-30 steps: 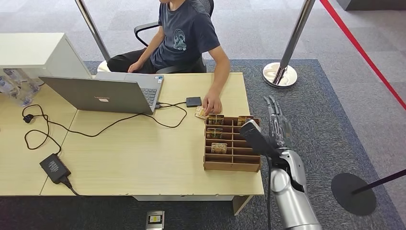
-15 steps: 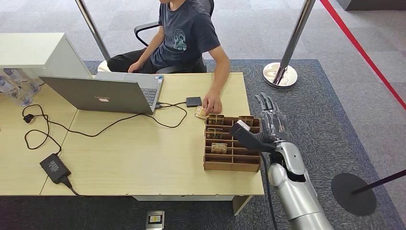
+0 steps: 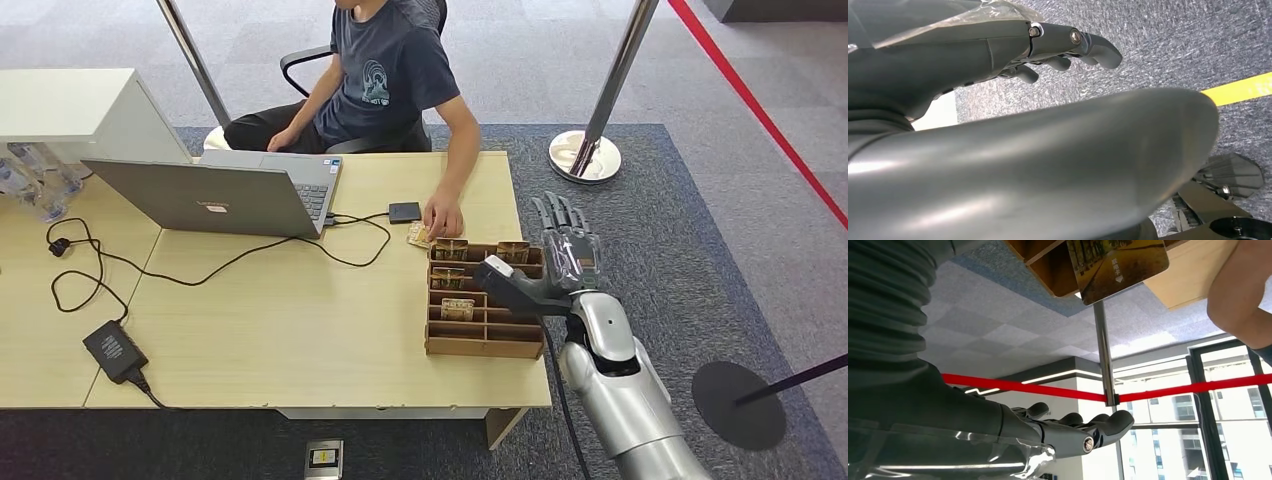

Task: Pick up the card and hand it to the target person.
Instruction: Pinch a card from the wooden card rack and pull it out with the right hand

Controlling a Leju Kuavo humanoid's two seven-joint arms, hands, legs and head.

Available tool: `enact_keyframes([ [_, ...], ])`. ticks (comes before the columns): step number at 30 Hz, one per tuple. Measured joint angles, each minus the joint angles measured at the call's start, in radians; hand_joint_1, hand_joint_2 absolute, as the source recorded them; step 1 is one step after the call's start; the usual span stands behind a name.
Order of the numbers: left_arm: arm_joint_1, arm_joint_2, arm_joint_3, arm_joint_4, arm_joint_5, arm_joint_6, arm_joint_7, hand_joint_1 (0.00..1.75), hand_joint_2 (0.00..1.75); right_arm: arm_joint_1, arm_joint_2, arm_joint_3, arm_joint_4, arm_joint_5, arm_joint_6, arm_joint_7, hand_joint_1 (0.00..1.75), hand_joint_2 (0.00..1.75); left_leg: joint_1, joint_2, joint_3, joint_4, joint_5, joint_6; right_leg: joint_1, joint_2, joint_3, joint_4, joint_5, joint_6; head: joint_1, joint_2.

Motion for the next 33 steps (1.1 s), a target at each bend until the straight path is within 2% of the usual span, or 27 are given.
enact_keyframes([
  [24, -0.013, 0.0, -0.001, 0.0, 0.0, -0.001, -0.005, 0.0, 0.0, -0.052, 0.011, 0.068, -0.043, -0.021, 0.033, 0.005, 0.0, 1.75, 0.0, 0.0, 0.0, 0.0, 0.0, 0.0, 0.0, 0.0, 0.0, 0.0, 0.0, 0.0, 0.0, 0.0],
  [26, -0.016, 0.0, -0.001, 0.0, -0.001, -0.002, 0.0, 0.0, 0.0, -0.06, 0.014, 0.069, -0.031, -0.023, 0.034, 0.008, 0.06, 1.75, 0.0, 0.0, 0.0, 0.0, 0.0, 0.0, 0.0, 0.0, 0.0, 0.0, 0.0, 0.0, 0.0, 0.0],
  [30, -0.017, 0.0, -0.002, 0.0, -0.003, -0.003, 0.01, 0.0, 0.0, -0.083, 0.024, 0.069, 0.011, -0.024, 0.043, 0.02, 1.39, 1.75, 0.0, 0.0, 0.0, 0.0, 0.0, 0.0, 0.0, 0.0, 0.0, 0.0, 0.0, 0.0, 0.0, 0.0],
  [33, -0.017, 0.0, -0.001, 0.0, -0.001, -0.001, 0.012, 0.0, 0.0, -0.101, 0.038, 0.069, 0.051, -0.014, 0.043, 0.036, 1.41, 1.75, 0.0, 0.0, 0.0, 0.0, 0.0, 0.0, 0.0, 0.0, 0.0, 0.0, 0.0, 0.0, 0.0, 0.0],
])
